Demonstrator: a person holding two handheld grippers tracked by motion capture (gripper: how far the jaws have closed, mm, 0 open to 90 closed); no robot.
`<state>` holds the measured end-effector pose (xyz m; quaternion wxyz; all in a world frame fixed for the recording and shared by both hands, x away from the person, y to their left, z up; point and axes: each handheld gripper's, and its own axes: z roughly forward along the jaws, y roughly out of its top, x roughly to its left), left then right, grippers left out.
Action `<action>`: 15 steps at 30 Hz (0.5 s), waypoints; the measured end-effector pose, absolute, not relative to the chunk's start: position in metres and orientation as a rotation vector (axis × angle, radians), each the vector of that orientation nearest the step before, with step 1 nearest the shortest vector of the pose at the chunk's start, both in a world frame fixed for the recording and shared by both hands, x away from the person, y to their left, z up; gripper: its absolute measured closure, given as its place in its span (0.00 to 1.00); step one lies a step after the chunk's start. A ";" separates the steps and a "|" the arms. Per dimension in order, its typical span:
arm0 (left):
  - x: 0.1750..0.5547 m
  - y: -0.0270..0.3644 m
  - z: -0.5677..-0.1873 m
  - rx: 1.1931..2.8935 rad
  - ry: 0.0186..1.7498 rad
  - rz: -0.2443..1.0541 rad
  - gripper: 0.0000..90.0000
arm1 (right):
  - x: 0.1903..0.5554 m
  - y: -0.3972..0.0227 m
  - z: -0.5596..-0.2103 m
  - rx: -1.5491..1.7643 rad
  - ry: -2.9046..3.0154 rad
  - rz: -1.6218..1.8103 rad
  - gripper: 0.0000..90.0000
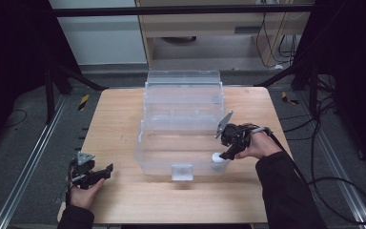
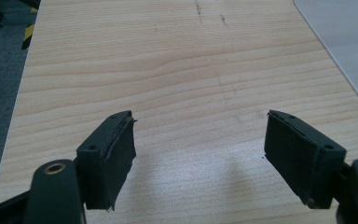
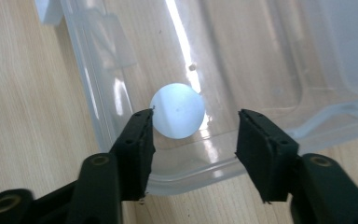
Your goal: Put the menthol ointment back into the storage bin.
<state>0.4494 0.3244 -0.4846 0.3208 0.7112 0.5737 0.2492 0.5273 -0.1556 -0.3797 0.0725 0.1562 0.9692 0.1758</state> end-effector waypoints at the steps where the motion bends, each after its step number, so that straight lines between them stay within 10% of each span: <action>1: 0.449 0.324 -0.485 1.869 1.507 0.655 0.26 | 0.527 -0.156 -0.380 0.469 2.912 0.528 0.49; 15: 0.448 0.322 -0.484 1.873 1.490 0.643 0.30 | 0.489 -0.203 -0.363 0.731 2.542 0.973 0.26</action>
